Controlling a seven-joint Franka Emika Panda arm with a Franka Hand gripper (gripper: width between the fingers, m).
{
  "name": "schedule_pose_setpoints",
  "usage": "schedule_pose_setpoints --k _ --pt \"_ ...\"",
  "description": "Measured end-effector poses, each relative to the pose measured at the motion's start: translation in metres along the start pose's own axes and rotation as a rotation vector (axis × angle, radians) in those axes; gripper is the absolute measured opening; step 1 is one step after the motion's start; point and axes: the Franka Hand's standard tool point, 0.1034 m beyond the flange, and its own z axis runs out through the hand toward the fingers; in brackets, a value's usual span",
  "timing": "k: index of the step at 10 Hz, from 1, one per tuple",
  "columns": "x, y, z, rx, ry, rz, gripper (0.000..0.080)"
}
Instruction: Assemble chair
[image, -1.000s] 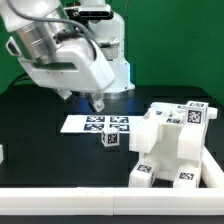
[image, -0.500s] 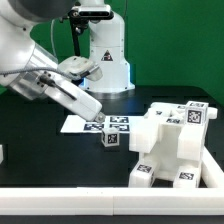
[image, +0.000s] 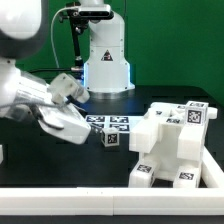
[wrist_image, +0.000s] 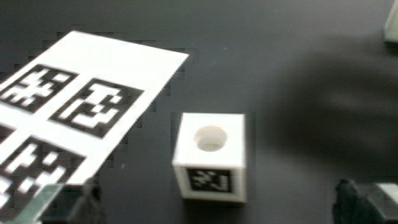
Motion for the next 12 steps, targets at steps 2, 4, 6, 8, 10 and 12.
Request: schedule_pose_setpoints --k 2,4,6,8,10,12 --pt "0.006 -0.005 0.023 -0.009 0.031 0.037 0.0649" --pt "0.004 -0.01 0.041 -0.021 0.048 0.048 0.0649" --pt "0.004 -0.011 0.04 -0.022 0.048 0.045 0.0649" --pt "0.004 -0.01 0.04 -0.021 0.048 0.045 0.041" --pt "0.004 -0.01 0.04 -0.021 0.047 0.045 0.0278" --pt "0.003 -0.014 0.036 -0.014 0.072 0.035 0.0281"
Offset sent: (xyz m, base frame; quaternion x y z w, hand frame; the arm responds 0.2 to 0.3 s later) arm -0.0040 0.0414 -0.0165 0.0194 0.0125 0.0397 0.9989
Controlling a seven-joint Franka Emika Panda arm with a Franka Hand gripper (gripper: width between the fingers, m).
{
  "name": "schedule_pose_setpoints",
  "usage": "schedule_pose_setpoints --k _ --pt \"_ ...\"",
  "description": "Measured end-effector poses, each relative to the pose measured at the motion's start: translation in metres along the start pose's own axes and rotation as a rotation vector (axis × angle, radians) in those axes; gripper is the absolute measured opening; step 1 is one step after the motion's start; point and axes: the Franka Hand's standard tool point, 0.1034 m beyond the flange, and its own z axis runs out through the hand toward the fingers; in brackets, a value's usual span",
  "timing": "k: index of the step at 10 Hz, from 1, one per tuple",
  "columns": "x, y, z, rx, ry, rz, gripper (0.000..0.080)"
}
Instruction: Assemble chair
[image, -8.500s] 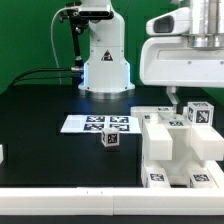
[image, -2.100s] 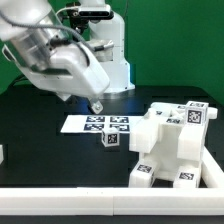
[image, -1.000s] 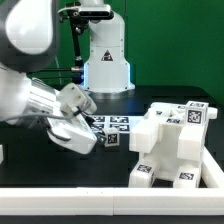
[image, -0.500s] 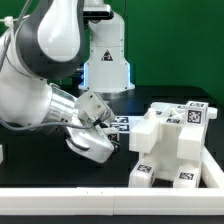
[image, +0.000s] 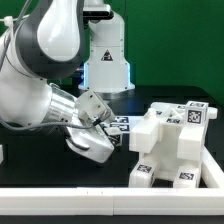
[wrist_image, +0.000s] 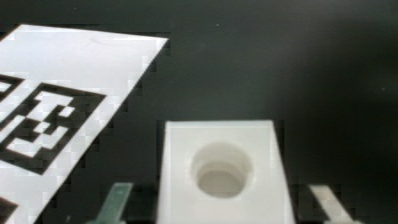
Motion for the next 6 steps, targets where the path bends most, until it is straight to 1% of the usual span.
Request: schedule_pose_setpoints --k 1,2,3,4,5,6 --pt "-0.007 0.001 -0.014 -0.004 -0.012 -0.06 0.0281" --pt "-0.004 0.002 -0.035 0.006 0.037 -0.122 0.0281" --pt "0.001 -0.004 -0.057 0.02 0.183 -0.215 0.0281" --pt "-0.003 -0.005 -0.069 0.043 0.294 -0.281 0.0281" --pt "-0.006 -0.003 -0.073 0.049 0.39 -0.298 0.0281" --pt "-0.005 -0.005 -0.069 0.058 0.469 -0.294 0.0281"
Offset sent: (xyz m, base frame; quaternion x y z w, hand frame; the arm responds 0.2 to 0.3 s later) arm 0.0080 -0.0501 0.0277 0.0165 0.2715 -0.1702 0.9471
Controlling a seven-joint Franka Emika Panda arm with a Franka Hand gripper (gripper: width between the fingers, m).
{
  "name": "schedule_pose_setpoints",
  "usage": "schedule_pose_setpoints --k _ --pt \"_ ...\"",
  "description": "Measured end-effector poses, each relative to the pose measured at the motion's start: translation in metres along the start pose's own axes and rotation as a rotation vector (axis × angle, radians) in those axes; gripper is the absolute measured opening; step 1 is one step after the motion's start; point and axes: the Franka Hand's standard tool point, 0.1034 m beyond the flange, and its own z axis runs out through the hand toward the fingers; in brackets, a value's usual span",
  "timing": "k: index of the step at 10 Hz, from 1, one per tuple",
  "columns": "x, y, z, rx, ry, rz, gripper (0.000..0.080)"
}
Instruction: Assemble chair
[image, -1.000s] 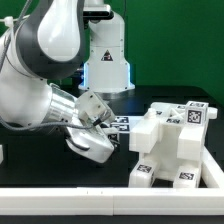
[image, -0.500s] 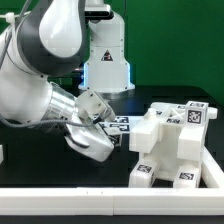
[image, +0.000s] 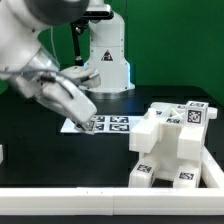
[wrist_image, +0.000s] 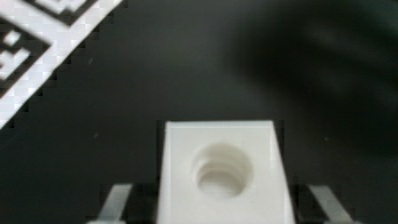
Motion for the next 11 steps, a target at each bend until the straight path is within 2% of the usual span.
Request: schedule_pose_setpoints --k 3,5,6,7,9,11 --pt "0.008 -0.006 0.001 -0.008 0.214 -0.068 0.0281" --pt "0.021 0.01 0.0 -0.09 0.389 -0.303 0.0281" --pt "0.034 0.022 -0.007 -0.124 0.469 -0.421 0.0281" --pt "0.046 0.033 -0.015 -0.18 0.625 -0.513 0.0282" --pt "0.053 0.044 -0.023 -0.215 0.823 -0.52 0.0282" --pt "0.043 0.031 -0.018 -0.218 0.835 -0.581 0.0282"
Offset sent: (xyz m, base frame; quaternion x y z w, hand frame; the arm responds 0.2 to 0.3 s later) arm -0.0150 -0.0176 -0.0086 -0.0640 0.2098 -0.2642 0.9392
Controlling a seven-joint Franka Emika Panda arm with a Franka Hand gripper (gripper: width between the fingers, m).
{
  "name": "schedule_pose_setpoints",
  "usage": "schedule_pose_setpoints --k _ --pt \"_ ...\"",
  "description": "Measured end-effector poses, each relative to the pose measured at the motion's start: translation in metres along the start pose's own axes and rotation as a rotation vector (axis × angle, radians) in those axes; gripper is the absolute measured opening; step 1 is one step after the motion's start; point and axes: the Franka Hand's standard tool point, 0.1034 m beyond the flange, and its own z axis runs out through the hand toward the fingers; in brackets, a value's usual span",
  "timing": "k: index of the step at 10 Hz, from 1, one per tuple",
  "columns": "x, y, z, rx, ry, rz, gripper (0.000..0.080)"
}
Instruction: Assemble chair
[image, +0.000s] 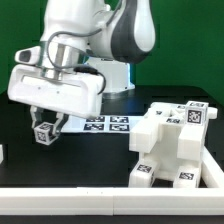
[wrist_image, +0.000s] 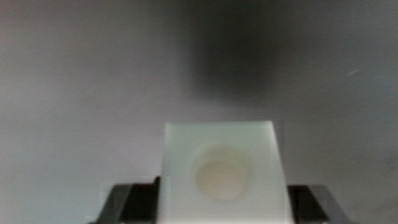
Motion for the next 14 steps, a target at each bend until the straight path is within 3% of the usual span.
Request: schedule_pose_setpoints --k 1,2,3,5,6,7,8,9,10,11,13,14 --pt "0.003 -0.011 -0.006 0.003 0.046 -0.097 0.0282" --pt "-0.006 -0.01 -0.005 -0.007 0.077 -0.138 0.0282" --pt "-0.026 -0.017 -0.002 0.017 0.038 -0.178 0.0282" --pt "-0.041 -0.017 0.005 0.04 -0.004 -0.205 0.0282" --pt "-0.042 -0.019 0.005 0.045 -0.016 -0.204 0.0388" --pt "-0.043 -0.019 0.006 0.045 -0.018 -0.205 0.0388" --pt "-0.043 -0.019 0.006 0.045 -0.02 -0.205 0.0525" --pt "-0.044 -0.019 0.006 0.045 -0.023 -0.205 0.061" --pt "-0.049 -0.022 0.008 0.06 -0.074 -0.202 0.061" --pt "-0.043 -0.031 0.002 0.093 -0.153 -0.198 0.0641" --pt "-0.02 -0.034 -0.005 0.141 -0.319 -0.17 0.0647" --pt "-0.005 -0.04 -0.01 0.153 -0.428 -0.171 0.0649"
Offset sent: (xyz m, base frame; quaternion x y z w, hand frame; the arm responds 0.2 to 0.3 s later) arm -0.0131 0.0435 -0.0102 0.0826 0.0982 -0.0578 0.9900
